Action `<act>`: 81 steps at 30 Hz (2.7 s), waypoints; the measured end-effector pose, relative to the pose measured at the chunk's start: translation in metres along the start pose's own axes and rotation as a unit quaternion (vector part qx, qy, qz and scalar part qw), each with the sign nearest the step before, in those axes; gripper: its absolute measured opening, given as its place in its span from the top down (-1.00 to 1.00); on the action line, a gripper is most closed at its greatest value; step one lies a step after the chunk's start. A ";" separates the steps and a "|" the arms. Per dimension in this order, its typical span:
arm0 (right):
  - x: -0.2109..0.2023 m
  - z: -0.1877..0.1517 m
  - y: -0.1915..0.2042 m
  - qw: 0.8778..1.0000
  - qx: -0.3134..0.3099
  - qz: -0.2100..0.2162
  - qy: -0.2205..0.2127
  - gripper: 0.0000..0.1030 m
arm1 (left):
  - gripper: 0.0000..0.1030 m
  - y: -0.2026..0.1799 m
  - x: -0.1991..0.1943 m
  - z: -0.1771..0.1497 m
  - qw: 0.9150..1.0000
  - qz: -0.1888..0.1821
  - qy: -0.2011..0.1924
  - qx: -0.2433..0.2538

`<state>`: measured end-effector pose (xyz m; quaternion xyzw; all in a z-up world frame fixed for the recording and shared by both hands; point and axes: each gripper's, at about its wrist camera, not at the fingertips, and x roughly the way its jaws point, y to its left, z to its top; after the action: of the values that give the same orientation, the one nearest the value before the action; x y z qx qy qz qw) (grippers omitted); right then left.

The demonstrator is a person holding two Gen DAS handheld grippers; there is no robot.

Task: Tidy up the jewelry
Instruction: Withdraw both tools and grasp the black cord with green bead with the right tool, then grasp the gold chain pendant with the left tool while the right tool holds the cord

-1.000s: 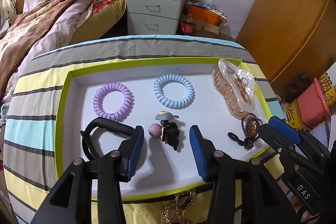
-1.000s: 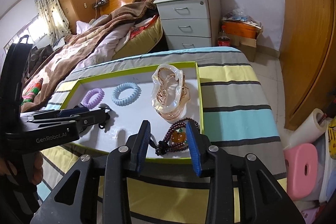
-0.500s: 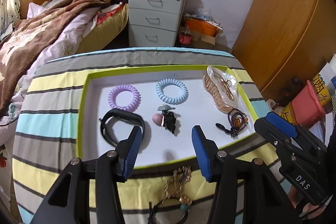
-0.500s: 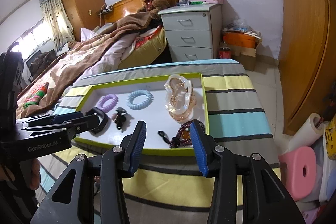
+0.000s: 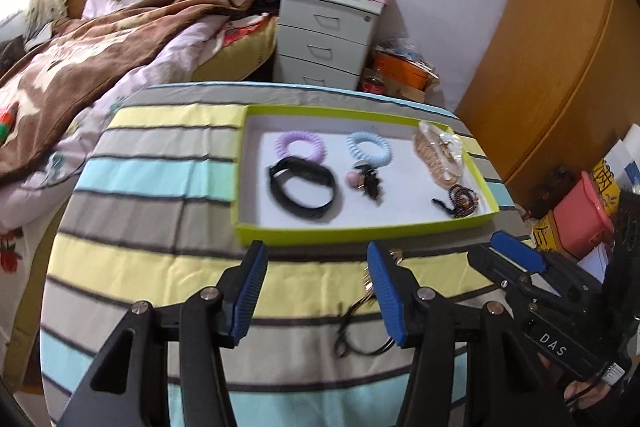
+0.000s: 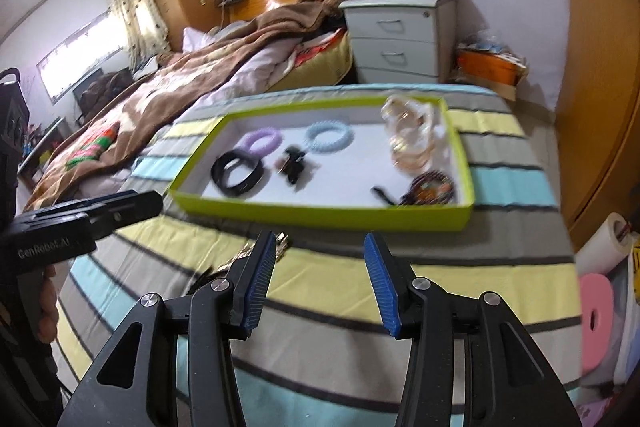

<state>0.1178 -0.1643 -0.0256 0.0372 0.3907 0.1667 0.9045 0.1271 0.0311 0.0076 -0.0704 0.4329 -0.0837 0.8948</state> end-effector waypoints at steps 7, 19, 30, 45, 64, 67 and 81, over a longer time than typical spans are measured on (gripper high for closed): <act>0.014 -0.012 0.020 0.999 -0.019 0.030 0.033 0.09 | -0.05 0.024 -0.008 -0.020 1.000 0.006 -0.001 -0.026; 0.037 -0.021 0.053 0.995 -0.066 0.028 0.065 0.09 | -0.05 0.047 -0.011 -0.041 0.999 0.002 0.009 -0.048; 0.043 -0.027 0.061 0.993 -0.095 -0.007 0.069 0.66 | -0.05 0.055 -0.007 -0.045 0.998 -0.002 0.017 -0.059; -0.004 -0.036 0.012 0.999 -0.041 -0.015 0.028 0.67 | -0.06 0.030 0.009 -0.041 0.999 -0.020 0.037 -0.026; -0.042 -0.041 -0.036 0.999 0.014 -0.042 -0.016 0.67 | -0.07 -0.045 0.057 -0.026 0.993 -0.035 0.068 0.090; -0.042 -0.041 -0.038 0.999 0.016 -0.038 -0.016 0.67 | -0.07 -0.051 0.062 -0.026 0.993 -0.034 0.068 0.095; -0.038 -0.043 -0.041 0.999 0.022 -0.029 -0.013 0.67 | 0.38 -0.063 0.072 -0.022 0.990 -0.030 0.055 0.129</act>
<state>0.0739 -0.2183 -0.0374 0.0480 0.3830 0.1314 0.9131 0.1482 -0.0467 -0.0480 0.0374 0.4646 -0.1691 0.8684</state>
